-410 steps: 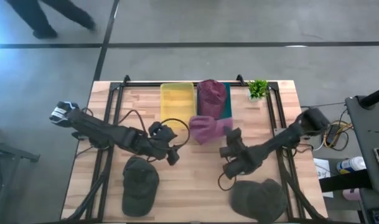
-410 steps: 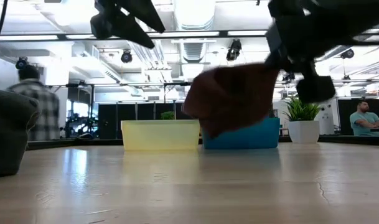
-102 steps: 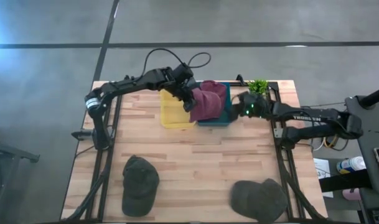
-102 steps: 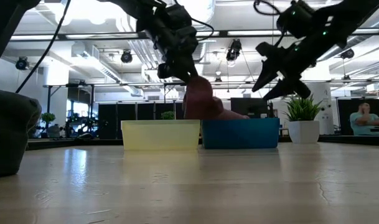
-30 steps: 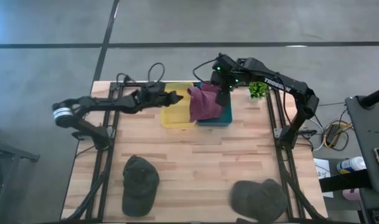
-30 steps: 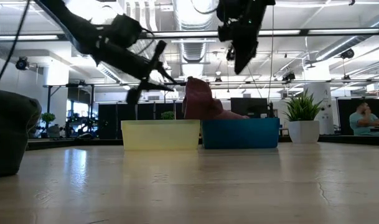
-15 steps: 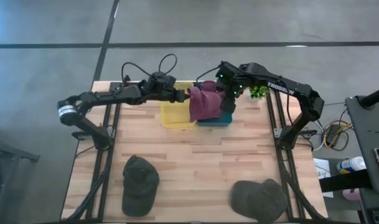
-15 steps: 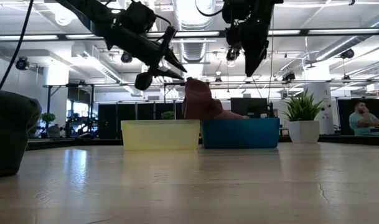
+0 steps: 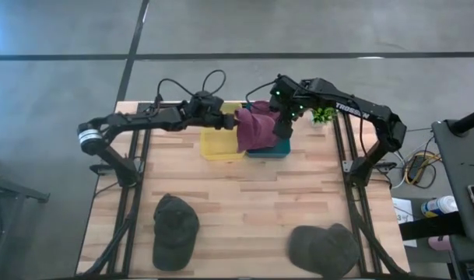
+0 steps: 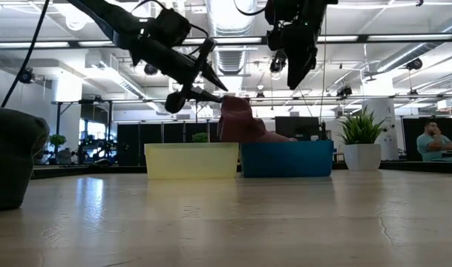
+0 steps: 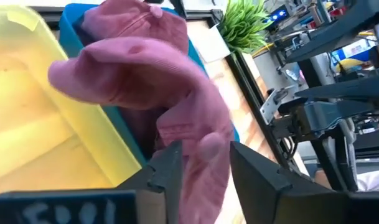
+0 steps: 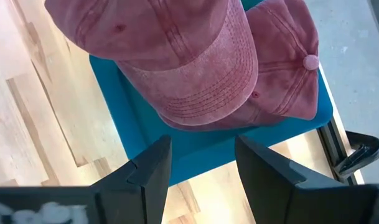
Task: Sort caps
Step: Put the red cap into the blue bin
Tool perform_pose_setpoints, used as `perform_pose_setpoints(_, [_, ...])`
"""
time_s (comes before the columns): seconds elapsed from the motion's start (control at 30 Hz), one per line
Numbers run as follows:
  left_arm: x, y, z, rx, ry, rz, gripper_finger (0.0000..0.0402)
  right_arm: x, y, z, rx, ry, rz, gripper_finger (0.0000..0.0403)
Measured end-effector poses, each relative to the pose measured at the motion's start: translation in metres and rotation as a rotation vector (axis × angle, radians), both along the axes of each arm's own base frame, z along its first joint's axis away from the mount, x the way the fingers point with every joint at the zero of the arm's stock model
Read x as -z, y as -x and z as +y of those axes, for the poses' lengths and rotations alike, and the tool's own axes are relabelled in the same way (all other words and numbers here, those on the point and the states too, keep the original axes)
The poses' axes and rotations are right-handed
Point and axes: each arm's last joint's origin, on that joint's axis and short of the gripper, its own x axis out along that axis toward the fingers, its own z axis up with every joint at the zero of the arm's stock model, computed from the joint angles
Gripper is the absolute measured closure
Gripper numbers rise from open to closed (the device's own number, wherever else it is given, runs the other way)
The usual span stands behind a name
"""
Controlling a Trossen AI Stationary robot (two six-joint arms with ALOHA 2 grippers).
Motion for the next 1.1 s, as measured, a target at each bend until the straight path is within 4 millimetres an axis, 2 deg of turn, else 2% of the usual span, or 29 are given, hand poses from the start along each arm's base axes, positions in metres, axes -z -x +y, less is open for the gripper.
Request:
perform_pose_setpoints(0.1, [-0.005,-0.001,0.000,0.012,-0.030,-0.001,0.0248,0.000,0.000,0.000,-0.002,0.001,-0.001,0.0232])
perform_pose_setpoints(0.2, [0.001,-0.003,0.002,0.013,-0.021,0.025,0.0237,0.000,0.000,0.000,-0.014,0.006,-0.002,0.0232])
perform_pose_setpoints(0.4, [0.011,-0.011,0.005,0.038,-0.010,0.010,0.0235,0.000,0.000,0.000,-0.022,0.009,-0.001,0.0232])
perform_pose_setpoints(0.57, [-0.001,-0.023,0.008,0.101,-0.093,-0.075,0.0238,-0.001,0.000,0.000,-0.029,0.012,0.000,0.0232])
perform_pose_setpoints(0.7, [0.002,-0.034,0.013,0.198,-0.164,-0.008,0.0274,-0.004,0.003,0.001,-0.039,0.020,-0.007,0.0239])
perform_pose_setpoints(0.9, [-0.005,-0.052,0.024,0.298,-0.253,0.083,0.0382,-0.012,0.016,0.007,-0.019,0.028,-0.034,0.0259])
perform_pose_setpoints(1.0, [-0.015,-0.061,0.029,0.377,-0.294,0.111,0.0383,-0.012,0.028,0.013,-0.013,0.028,-0.037,0.0270])
perform_pose_setpoints(1.1, [-0.034,-0.068,0.030,0.498,-0.362,0.115,0.0383,-0.009,0.043,0.021,0.009,0.021,-0.039,0.0279])
